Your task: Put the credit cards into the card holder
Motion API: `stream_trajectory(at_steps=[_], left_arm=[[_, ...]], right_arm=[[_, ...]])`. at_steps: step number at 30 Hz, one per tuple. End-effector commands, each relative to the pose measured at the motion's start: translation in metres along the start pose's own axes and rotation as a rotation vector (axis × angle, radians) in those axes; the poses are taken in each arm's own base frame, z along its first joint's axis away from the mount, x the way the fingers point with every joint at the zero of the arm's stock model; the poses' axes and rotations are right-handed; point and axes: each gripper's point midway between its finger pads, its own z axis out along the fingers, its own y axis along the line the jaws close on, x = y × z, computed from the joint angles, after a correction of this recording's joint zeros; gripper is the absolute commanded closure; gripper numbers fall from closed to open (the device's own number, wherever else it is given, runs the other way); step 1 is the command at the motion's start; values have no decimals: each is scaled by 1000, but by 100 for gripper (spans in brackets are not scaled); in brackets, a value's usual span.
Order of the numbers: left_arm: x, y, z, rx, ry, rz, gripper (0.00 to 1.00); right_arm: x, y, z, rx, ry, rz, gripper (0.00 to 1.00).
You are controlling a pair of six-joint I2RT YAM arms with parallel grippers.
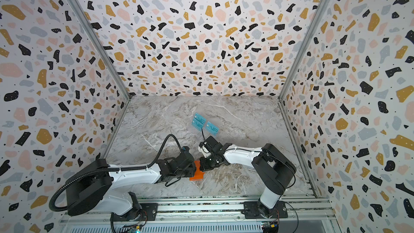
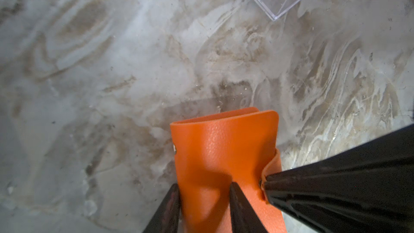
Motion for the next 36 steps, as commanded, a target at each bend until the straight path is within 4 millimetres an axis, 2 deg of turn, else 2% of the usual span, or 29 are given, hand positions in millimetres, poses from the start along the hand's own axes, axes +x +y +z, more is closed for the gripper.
stream_trajectory(at_steps=[1,6,10,18,19,21,23,27,31,34,36], left_arm=[[40,28,4,-90,146,26,62],[41,27,6,-82,147,25,62],[41,26,6,-76,145,20,62],[36,21,4,-44,117,-4,62],[34,19,3,-36,110,-9,62],[32,16,2,-22,101,-22,62],[29,12,0,-9,96,-32,62],[26,9,-1,-6,82,-69,62],[25,8,2,12,70,-120,63],[19,10,3,-14,49,-112,62],[13,7,5,-6,38,-118,62]], right_arm=[[23,-28,14,114,79,27,100],[37,-36,20,120,124,55,100],[40,-38,21,121,130,63,100],[17,-19,11,88,65,28,100],[13,-16,8,79,52,21,98],[4,-5,2,51,15,4,86],[-6,4,-7,30,-31,-5,79],[-23,14,-30,34,-122,-15,77],[-30,9,-50,52,-198,-5,72],[-26,-1,-53,59,-203,14,69],[-21,-10,-48,67,-199,22,66]])
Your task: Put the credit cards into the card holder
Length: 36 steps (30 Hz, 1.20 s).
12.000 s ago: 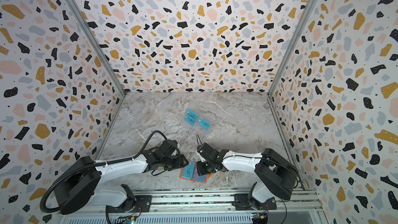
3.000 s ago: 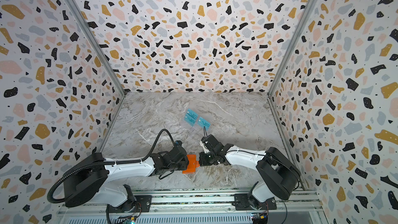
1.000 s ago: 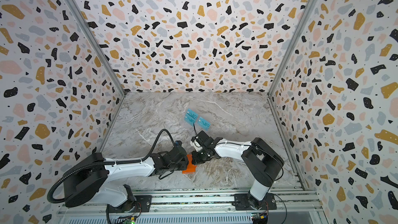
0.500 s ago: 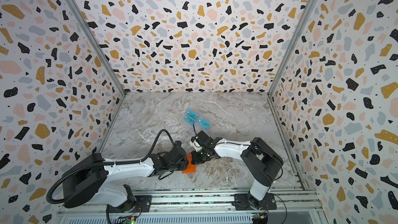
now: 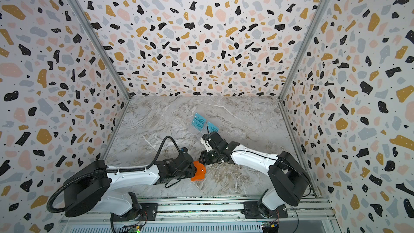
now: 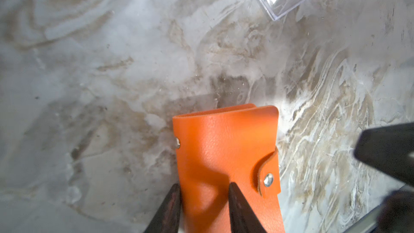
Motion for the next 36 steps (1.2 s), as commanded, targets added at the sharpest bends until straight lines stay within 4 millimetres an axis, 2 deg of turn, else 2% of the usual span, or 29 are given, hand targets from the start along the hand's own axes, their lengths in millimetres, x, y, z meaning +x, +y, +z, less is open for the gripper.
stream_trajectory(at_steps=[1,4,10,13,15,23,27,29,32,36], left_arm=[[7,10,7,-40,29,-23,62],[2,0,11,1,20,-57,62],[2,1,19,9,9,-125,62],[6,-1,21,49,15,-174,63],[5,-2,21,54,8,-180,63],[-11,-12,22,50,-13,-166,64],[-18,-10,18,24,-24,-159,63],[-21,-4,14,-10,-24,-151,60],[-30,-3,1,-27,-39,-132,49],[-65,-16,-35,-18,-142,-78,30]], right_arm=[[16,-23,6,50,22,32,66],[25,-30,14,36,36,50,63],[33,-33,24,14,56,56,60],[34,-31,25,0,58,53,62],[34,-32,27,0,61,55,67],[22,-41,30,-9,29,96,71],[15,-41,24,12,12,85,65],[9,-42,18,34,-2,72,62],[-8,-37,5,58,-43,33,56],[-39,-28,-22,105,-139,-54,48]])
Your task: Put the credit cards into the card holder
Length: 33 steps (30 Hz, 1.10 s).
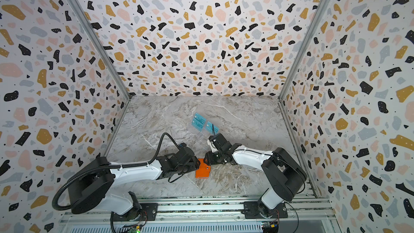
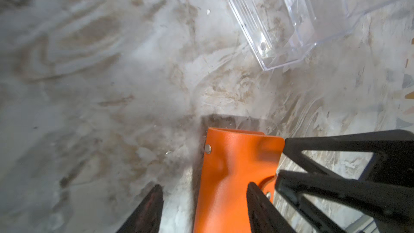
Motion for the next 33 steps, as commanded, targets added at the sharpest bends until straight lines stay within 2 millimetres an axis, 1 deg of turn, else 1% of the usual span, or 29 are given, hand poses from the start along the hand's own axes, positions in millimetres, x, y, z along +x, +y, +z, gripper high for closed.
stream_trajectory(at_steps=[1,2,4,5,6,7,8,9,10,11,12,14,16,17,18,20,22,23,25,28,29,31,33], left_arm=[[-41,-15,-36,-4,-114,72,26],[-56,-20,-48,3,-155,91,23],[-92,-20,-74,-11,-271,99,15],[-112,-18,-89,-25,-340,108,12],[-131,-13,-102,-47,-404,114,11],[-152,-6,-119,-79,-477,115,10],[-172,2,-136,-116,-552,122,10],[-186,10,-147,-146,-605,138,9],[-200,19,-157,-177,-658,156,0],[-210,32,-166,-223,-709,172,0],[-216,45,-172,-272,-751,180,0],[-223,71,-185,-334,-850,208,0],[-221,91,-193,-358,-942,252,0],[-219,102,-196,-373,-994,259,0],[-219,111,-199,-385,-1036,260,0],[-217,139,-196,-458,-1080,214,0],[-213,163,-187,-536,-1096,199,0],[-212,171,-183,-567,-1111,206,0],[-212,182,-177,-603,-1129,211,0],[-219,184,-158,-631,-1072,278,0],[-219,186,-157,-643,-1085,288,0],[-215,193,-159,-646,-1121,275,0],[-215,196,-159,-644,-1130,278,0]], right_arm=[[-45,15,-42,40,-152,-108,44],[-58,19,-54,47,-197,-130,40],[-82,24,-82,70,-293,-168,28],[-96,26,-99,88,-348,-189,19],[-107,24,-114,113,-398,-205,9],[-119,20,-131,152,-457,-219,1],[-130,14,-150,189,-520,-236,1],[-139,7,-167,230,-577,-243,1],[-147,-5,-188,286,-647,-248,1],[-154,-16,-209,342,-726,-267,1],[-159,-27,-228,399,-801,-281,1],[-156,-55,-262,518,-972,-350,1],[-146,-80,-284,628,-1114,-395,1],[-138,-101,-284,680,-1147,-374,0],[-133,-122,-281,707,-1145,-330,0],[-118,-169,-269,731,-1114,-201,1],[-103,-194,-255,742,-1117,-167,1],[-96,-205,-248,749,-1118,-153,1],[-85,-220,-234,758,-1095,-127,1],[-75,-231,-219,751,-1092,-115,1],[-73,-233,-215,749,-1095,-111,1],[-76,-231,-213,736,-1093,-130,1],[-77,-231,-214,739,-1113,-152,1]])
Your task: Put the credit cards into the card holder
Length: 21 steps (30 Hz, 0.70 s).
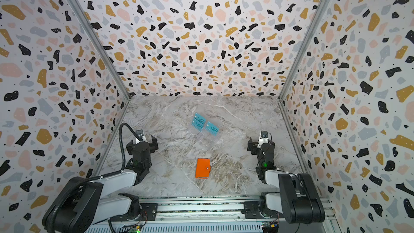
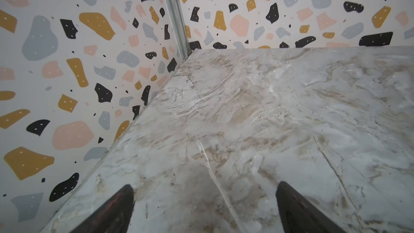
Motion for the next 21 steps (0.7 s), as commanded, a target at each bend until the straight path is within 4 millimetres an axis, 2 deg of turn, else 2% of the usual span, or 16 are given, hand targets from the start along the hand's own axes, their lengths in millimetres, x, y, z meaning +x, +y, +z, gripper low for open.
stream_trajectory(at_steps=[1,5,7,11,21], left_arm=[[-33,12,0,-23,-157,-76,0],[-21,19,8,-44,-156,-108,0],[-19,21,8,-45,-160,-121,0],[-17,20,11,-47,-145,-115,0],[-18,22,8,-45,-151,-119,0]], right_arm=[[-46,1,-2,-16,-197,18,1],[-34,7,2,-44,-193,1,1],[-37,8,2,-47,-230,-4,1],[-27,12,20,-45,-136,-25,1],[-28,16,19,-23,-136,-48,1]])
